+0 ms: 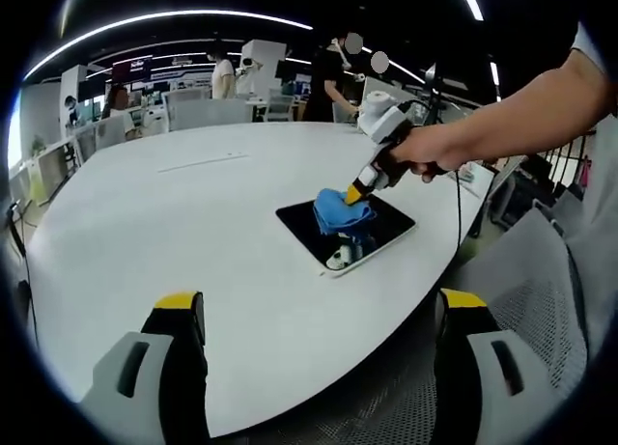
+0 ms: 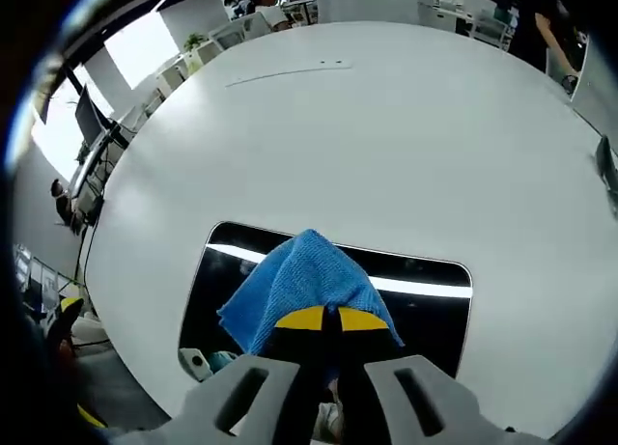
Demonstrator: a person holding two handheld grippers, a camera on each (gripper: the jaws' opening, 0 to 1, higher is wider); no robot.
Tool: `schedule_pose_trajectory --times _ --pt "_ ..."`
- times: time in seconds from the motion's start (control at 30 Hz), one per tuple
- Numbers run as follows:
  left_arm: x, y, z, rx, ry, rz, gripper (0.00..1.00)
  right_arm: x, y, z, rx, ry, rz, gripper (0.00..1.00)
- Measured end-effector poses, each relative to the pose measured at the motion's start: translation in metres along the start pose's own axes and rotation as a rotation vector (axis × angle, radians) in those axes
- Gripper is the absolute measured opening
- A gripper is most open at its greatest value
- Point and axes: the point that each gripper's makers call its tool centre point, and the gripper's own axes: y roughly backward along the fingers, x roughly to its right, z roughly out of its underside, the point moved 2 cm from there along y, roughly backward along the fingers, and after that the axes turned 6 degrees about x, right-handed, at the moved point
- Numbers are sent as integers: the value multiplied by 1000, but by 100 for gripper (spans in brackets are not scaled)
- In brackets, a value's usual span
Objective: Wipe the mirror surface with the cleaning cloth until all visible marks leave the cleaned area.
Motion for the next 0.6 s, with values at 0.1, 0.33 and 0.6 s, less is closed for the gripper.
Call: schedule_pose_trajectory --times 0.1,0.33,0.6 --pt "1 0 2 -8 -3 4 99 2 -3 -4 0 10 8 0" --pt "1 1 1 -4 -3 -1 99 6 -9 -12 10 27 13 0" --pt "1 -1 0 -7 -2 5 99 6 -12 -21 8 35 19 0"
